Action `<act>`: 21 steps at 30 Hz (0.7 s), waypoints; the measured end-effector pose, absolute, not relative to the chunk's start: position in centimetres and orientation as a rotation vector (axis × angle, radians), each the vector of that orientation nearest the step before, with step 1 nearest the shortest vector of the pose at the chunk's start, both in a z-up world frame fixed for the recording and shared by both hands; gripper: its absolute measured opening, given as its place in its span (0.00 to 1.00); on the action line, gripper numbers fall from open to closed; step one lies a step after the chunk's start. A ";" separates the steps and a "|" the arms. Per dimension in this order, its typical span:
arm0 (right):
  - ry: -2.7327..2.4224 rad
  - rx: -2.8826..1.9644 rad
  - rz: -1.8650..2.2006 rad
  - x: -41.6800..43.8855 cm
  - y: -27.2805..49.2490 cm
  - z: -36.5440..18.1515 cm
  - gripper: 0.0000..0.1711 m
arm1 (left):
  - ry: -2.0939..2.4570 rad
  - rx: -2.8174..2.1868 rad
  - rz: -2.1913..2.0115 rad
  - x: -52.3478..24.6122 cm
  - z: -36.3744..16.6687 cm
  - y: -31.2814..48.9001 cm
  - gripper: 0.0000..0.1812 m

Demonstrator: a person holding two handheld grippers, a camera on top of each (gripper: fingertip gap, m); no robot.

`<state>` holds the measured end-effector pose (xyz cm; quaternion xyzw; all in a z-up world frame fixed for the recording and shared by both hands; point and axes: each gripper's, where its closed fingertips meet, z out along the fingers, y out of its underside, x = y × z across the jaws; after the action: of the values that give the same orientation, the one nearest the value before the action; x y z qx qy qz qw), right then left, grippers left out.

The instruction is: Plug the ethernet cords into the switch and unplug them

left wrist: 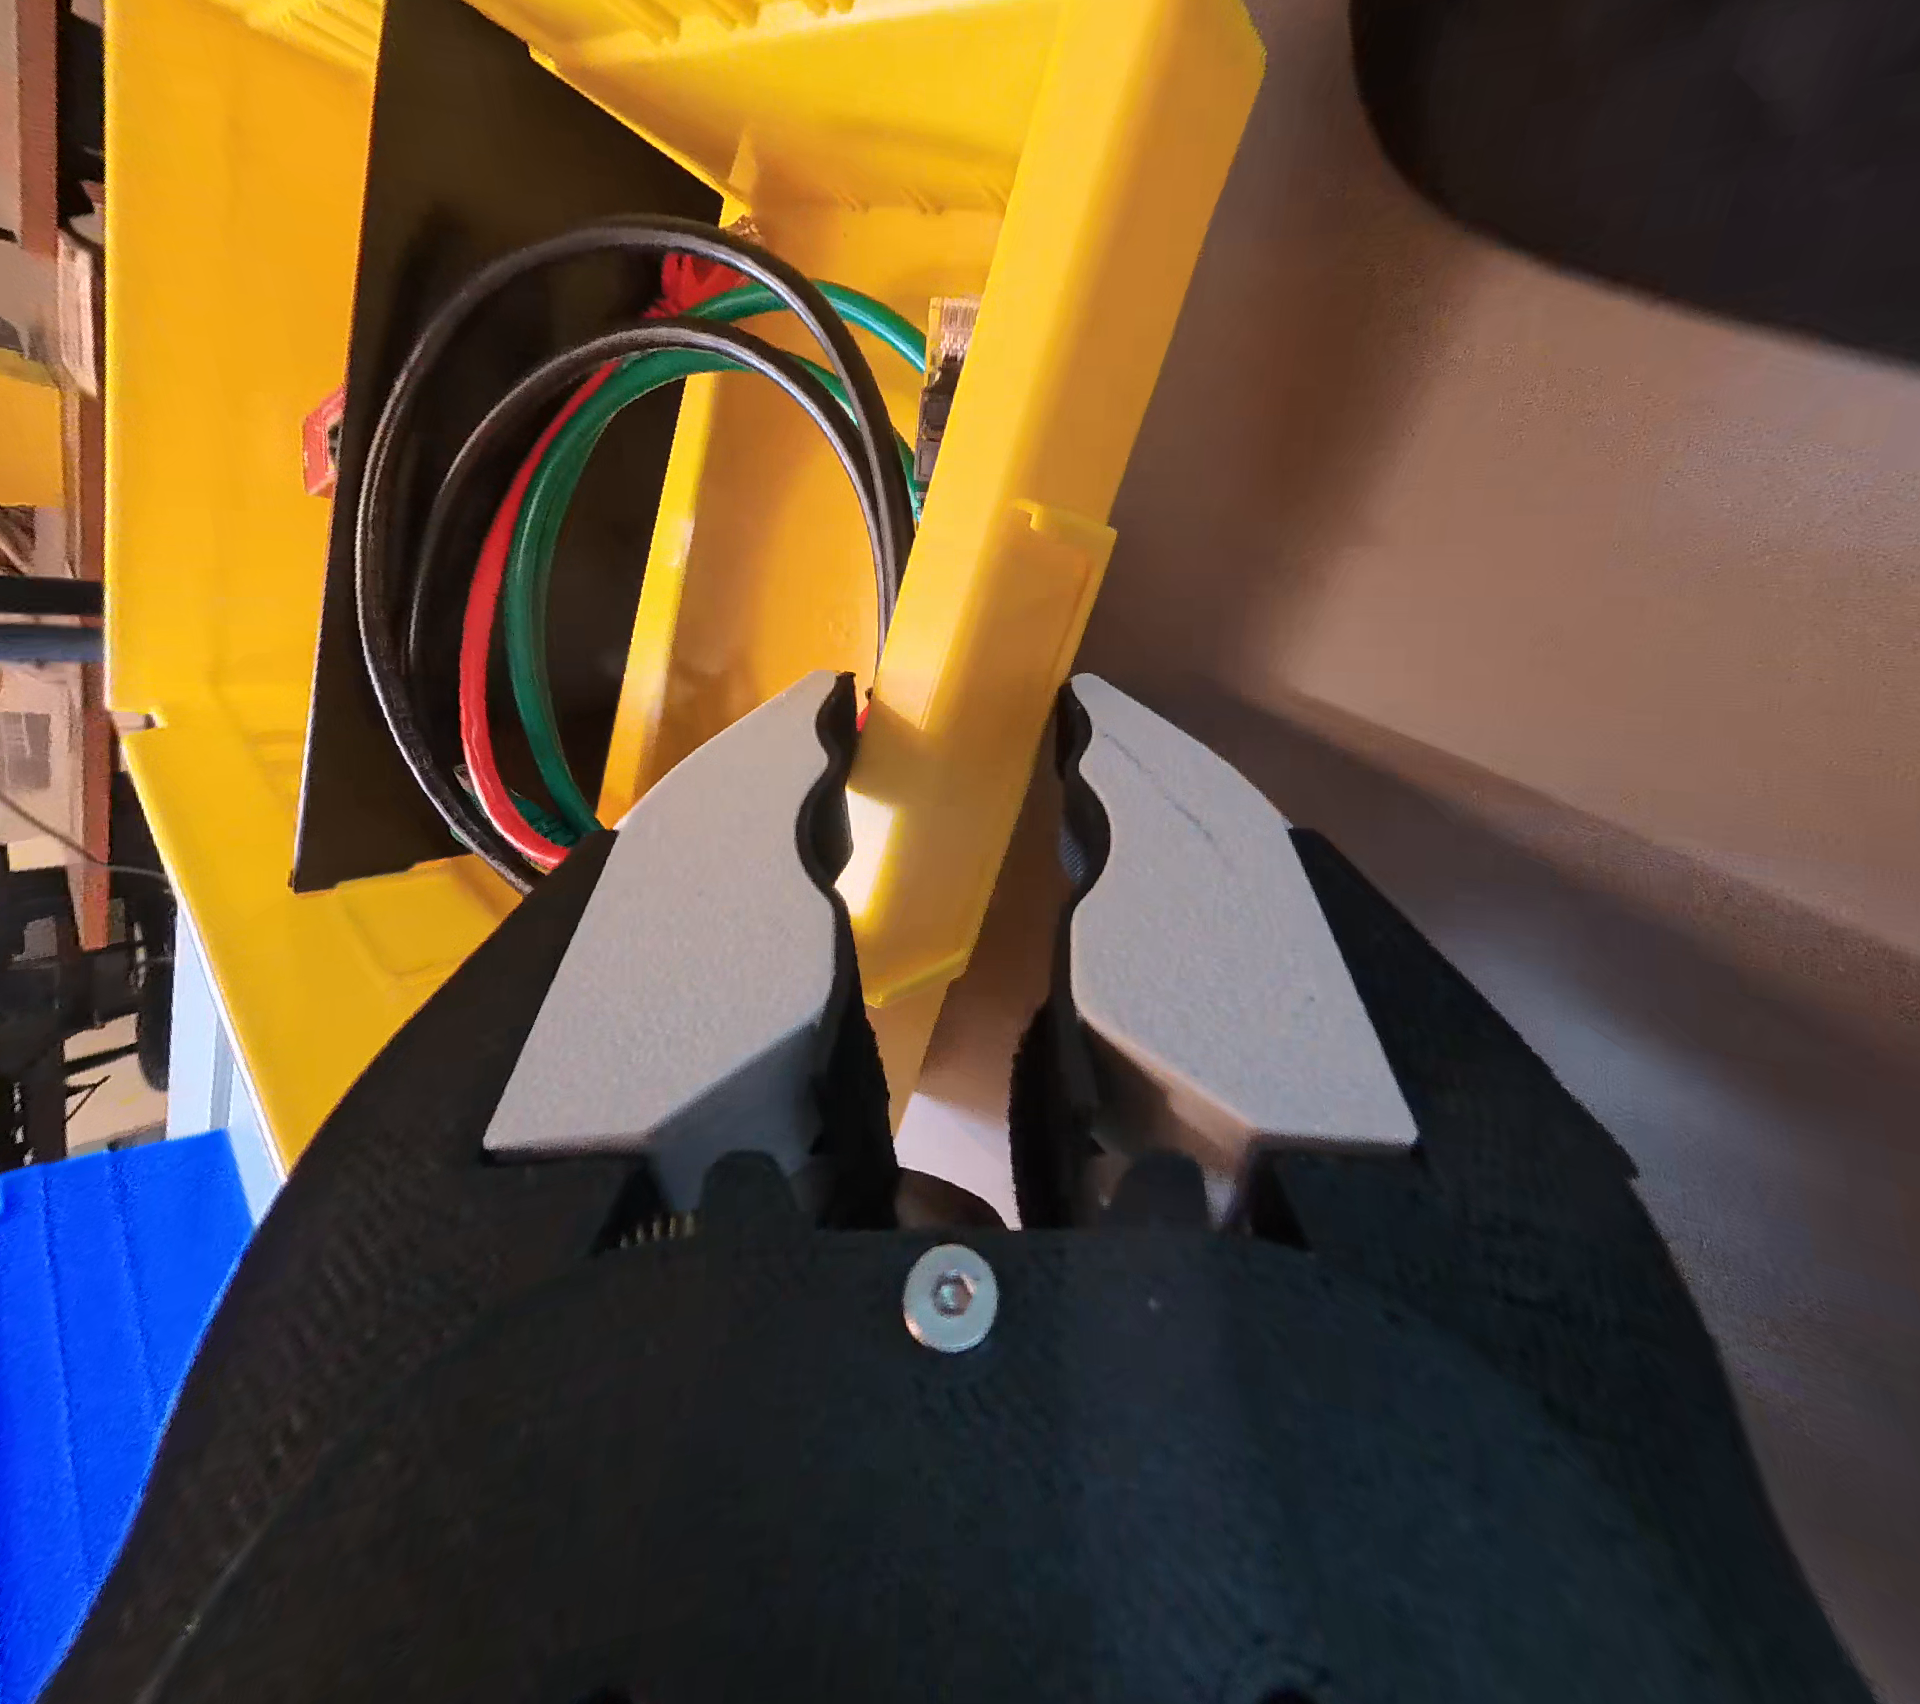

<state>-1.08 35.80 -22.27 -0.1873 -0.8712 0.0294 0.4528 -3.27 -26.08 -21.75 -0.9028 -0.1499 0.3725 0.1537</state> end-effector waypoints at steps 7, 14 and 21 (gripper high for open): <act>-2.130 -0.553 0.022 1.2 38.4 -22.3 0.21 | -0.372 -2.612 1.047 1.4 -21.7 -30.3 0.20; -2.125 -0.672 0.031 3.7 40.5 -22.4 0.22 | -0.424 -2.582 1.008 5.1 -21.7 -32.4 0.21; -1.991 -0.785 0.610 4.3 37.0 -18.4 0.42 | -0.622 -2.037 0.740 6.7 -17.0 -27.9 0.39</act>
<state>4.29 37.04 -18.40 -0.3164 -0.8025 0.2458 0.4422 6.71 -27.91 -17.04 -0.8160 -0.2493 0.2966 0.4289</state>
